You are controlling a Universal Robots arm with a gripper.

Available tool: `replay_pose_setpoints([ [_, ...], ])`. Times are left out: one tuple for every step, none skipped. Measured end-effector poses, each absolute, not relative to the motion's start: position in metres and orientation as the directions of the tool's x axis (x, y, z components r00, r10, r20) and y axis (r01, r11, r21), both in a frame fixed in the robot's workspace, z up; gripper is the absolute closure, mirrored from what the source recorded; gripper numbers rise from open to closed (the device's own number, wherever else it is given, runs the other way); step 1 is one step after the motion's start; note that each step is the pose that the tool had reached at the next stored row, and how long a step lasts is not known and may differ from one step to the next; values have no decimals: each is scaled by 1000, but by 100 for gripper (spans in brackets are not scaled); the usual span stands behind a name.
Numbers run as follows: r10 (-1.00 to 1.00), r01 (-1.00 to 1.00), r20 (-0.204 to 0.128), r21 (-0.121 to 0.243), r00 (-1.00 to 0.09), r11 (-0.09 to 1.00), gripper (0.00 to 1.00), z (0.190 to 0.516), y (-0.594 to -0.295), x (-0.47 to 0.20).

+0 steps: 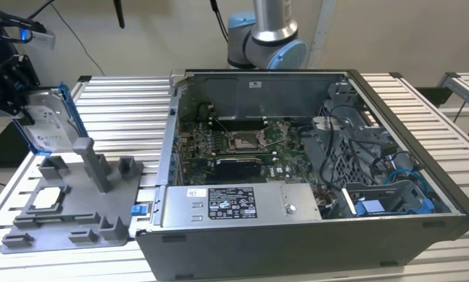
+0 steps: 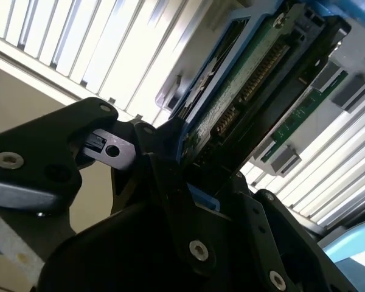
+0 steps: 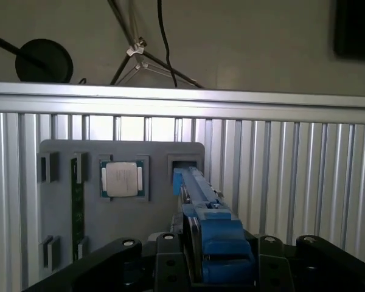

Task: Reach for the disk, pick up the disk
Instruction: 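Pick up the disk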

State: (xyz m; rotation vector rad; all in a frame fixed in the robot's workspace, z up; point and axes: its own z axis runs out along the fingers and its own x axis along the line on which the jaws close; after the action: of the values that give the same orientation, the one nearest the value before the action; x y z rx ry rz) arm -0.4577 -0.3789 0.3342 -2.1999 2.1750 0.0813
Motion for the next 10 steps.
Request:
replay_pose_setpoints([
  [-997, -1000, -70, 3, 11, -11, 100, 336, -379, -458],
  [-997, -1000, -70, 3, 11, -11, 100, 339, -379, -458],
  [-997, -1000, -70, 3, 11, -12, 100, 341, -379, -458],
  [-997, -1000, -70, 3, 11, -11, 100, 343, -379, -458],
  [-997, -1000, -70, 4, 11, -11, 100, 345, -379, -458],
  [-997, -1000, -70, 3, 11, -11, 100, 347, -379, -458],
  [-997, -1000, -70, 3, 11, -12, 100, 349, -379, -458],
  [-997, -1000, -70, 3, 11, -11, 100, 351, -379, -458],
  [-997, -1000, -70, 3, 11, -11, 100, 353, -379, -458],
  [-997, -1000, -70, 3, 11, -11, 100, 355, -379, -458],
])
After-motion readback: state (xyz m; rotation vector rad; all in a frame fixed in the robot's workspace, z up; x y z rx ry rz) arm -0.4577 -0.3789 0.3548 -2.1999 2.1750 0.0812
